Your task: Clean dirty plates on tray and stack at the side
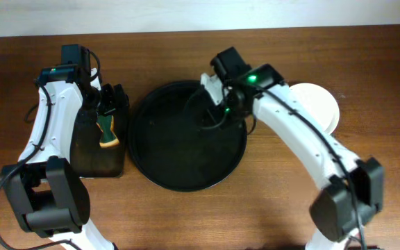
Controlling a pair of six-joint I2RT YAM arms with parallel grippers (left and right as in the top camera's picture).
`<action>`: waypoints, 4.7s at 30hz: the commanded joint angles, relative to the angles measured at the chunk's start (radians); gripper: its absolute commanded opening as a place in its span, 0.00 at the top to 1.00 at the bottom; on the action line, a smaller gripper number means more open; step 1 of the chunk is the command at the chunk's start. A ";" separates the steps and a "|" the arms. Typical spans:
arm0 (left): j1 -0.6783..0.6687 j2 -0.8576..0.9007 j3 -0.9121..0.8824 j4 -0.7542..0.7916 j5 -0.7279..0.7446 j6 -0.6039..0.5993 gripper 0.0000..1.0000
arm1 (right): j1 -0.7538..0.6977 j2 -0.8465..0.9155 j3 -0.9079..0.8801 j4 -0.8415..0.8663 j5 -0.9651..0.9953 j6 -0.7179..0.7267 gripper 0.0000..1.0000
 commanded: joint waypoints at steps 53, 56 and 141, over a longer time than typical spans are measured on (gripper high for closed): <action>0.002 0.006 -0.004 -0.003 -0.011 0.002 0.01 | -0.500 -1.848 -1.714 1.055 0.056 0.001 0.01; 0.002 0.006 -0.004 -0.003 -0.011 0.002 0.01 | -0.500 -1.848 -1.714 1.055 0.056 0.001 0.01; -0.094 -1.876 -1.600 0.995 -0.190 0.059 0.01 | -0.500 -1.848 -1.714 1.055 0.056 0.002 0.01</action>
